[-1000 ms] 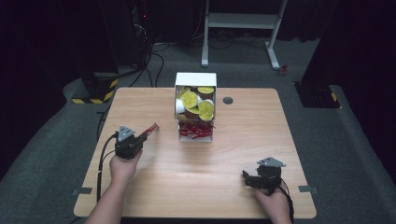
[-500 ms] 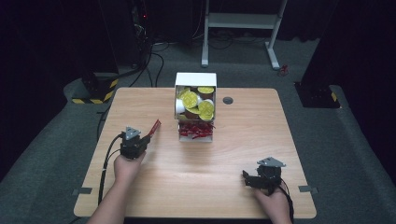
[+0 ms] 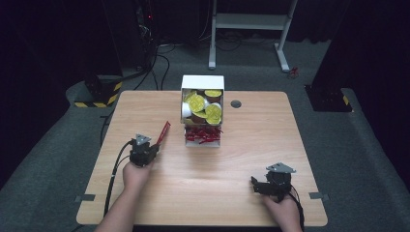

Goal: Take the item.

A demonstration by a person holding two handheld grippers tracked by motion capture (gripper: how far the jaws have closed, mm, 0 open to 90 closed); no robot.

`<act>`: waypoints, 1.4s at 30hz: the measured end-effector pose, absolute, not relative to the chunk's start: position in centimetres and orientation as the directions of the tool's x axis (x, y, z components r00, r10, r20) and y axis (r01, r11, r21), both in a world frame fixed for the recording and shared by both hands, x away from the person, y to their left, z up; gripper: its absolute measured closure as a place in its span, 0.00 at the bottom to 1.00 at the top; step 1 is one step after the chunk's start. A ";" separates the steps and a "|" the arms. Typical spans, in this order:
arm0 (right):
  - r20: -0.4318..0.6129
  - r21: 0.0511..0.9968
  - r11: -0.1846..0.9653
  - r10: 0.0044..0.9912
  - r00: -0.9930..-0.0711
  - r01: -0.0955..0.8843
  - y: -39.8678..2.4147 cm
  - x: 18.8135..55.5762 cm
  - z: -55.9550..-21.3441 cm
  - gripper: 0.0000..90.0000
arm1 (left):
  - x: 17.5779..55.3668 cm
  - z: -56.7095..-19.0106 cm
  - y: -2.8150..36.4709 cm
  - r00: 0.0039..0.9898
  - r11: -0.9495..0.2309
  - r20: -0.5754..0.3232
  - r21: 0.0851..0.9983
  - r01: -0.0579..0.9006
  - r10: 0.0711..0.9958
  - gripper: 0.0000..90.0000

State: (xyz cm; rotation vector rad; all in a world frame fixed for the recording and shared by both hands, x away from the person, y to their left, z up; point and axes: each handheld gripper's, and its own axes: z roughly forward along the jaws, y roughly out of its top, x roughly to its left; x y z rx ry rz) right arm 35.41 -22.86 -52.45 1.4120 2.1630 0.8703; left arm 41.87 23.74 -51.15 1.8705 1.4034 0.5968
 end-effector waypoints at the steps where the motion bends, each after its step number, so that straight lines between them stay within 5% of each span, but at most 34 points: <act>1: -0.004 0.694 0.291 0.916 -0.401 0.658 -22.9 35.4 -52.5 0.10 | 41.9 -51.2 23.7 0.302 -0.152 -0.059 0.763 0.629 0.951 0.96; 5: -0.004 0.695 0.291 0.916 -0.401 0.658 -22.9 35.4 -52.5 0.10 | 42.0 -51.4 23.6 0.305 -0.159 -0.056 0.757 0.634 0.951 0.94; 11: -0.004 0.694 0.291 0.916 -0.401 0.658 -22.9 35.4 -52.5 0.10 | 42.0 -50.9 23.5 0.303 -0.138 -0.078 0.765 0.629 0.950 0.70; 19: -0.006 0.695 0.293 0.915 -0.403 0.657 -22.9 35.4 -52.5 0.10 | 41.8 -50.0 23.5 0.292 -0.125 -0.074 0.787 0.605 0.954 0.56; 42: -0.005 0.695 0.293 0.916 -0.402 0.657 -22.9 35.4 -52.5 0.10 | 40.4 -48.6 24.0 0.328 -0.122 -0.086 0.816 0.564 0.941 0.52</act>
